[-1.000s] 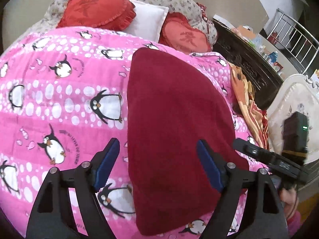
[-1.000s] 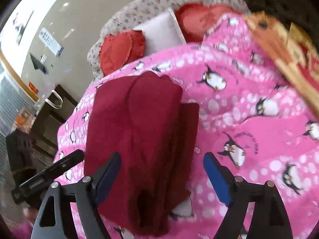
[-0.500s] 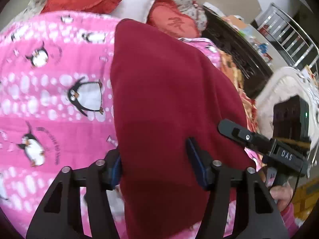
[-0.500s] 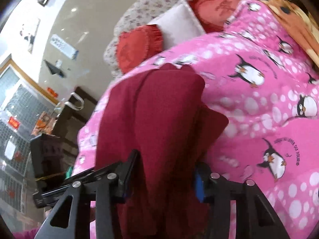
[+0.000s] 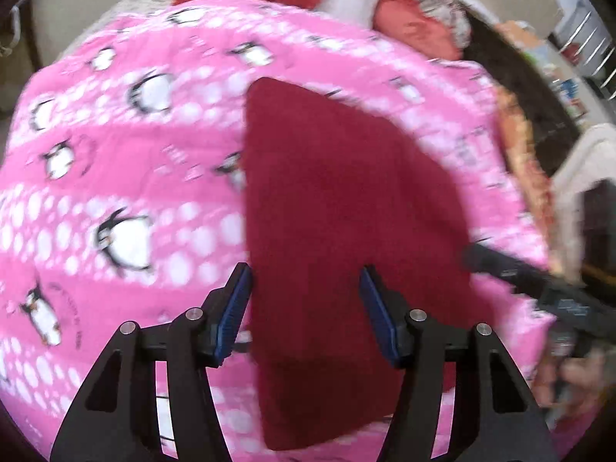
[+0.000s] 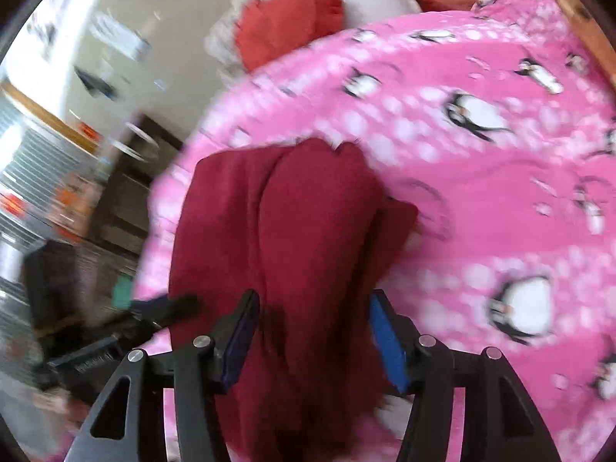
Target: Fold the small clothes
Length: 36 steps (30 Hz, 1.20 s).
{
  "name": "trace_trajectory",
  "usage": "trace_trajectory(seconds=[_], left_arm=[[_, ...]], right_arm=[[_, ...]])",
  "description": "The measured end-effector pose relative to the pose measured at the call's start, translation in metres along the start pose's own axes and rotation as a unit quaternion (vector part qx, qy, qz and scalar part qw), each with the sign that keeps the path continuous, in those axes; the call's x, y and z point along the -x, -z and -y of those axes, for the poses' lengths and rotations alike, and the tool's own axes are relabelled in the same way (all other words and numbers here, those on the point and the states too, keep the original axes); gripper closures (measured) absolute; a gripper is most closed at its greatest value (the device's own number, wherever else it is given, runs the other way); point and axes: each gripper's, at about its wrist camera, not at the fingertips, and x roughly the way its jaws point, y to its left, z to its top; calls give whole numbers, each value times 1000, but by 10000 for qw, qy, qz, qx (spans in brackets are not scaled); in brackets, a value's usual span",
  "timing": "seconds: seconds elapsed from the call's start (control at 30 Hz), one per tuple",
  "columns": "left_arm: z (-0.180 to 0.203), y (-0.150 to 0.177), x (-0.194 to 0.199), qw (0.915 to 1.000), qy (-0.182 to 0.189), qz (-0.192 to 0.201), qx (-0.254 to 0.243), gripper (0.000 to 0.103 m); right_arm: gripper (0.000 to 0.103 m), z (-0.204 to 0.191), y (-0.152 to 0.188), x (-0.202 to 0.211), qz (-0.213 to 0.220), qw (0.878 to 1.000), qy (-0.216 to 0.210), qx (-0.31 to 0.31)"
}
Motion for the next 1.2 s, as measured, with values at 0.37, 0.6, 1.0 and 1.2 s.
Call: trace_trajectory(seconds=[0.37, 0.6, 1.0, 1.2], left_arm=[[3, 30, 31, 9960, -406, 792, 50, 45], [10, 37, 50, 9913, -656, 1141, 75, 45], [30, 50, 86, 9842, -770, 1594, -100, 45], [38, 54, 97, 9813, -796, 1741, -183, 45]], right_arm=[[69, -79, 33, 37, 774, 9854, 75, 1517], [74, -67, 76, -18, 251, 9860, 447, 1587], [42, -90, 74, 53, 1068, 9807, 786, 1434], [41, -90, 73, 62, 1121, 9798, 1061, 1270]])
